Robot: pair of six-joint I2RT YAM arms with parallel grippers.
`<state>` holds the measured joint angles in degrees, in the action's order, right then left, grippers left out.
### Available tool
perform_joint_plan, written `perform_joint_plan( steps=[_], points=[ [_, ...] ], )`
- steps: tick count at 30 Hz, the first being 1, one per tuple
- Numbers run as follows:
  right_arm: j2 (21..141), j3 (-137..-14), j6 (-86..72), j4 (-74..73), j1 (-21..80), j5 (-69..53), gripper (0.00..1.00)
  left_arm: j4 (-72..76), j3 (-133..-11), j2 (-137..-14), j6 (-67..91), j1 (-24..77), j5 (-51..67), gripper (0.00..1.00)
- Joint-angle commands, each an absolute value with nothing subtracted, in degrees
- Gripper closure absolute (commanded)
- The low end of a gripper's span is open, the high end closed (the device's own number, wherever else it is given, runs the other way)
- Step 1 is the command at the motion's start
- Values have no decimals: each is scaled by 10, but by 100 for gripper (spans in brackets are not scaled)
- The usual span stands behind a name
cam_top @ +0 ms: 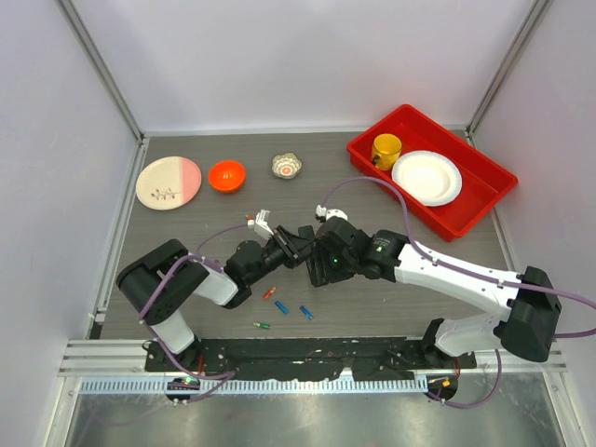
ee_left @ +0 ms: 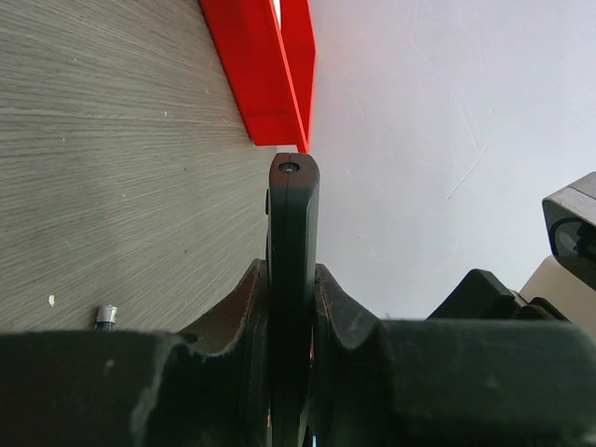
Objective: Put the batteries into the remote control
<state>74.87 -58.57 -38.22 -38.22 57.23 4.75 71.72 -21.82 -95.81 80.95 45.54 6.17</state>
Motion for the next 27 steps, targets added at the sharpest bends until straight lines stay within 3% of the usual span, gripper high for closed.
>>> perform_joint_plan(
  steps=[1, 27],
  points=[
    [746, -587, -382, -360, 571, 36, 99, 886, -237, -933, 817, 465, 84, 100],
    [761, -595, -362, -392, 568, 8, 99, 886, -246, -952, 818, 468, 70, 100]
  ],
)
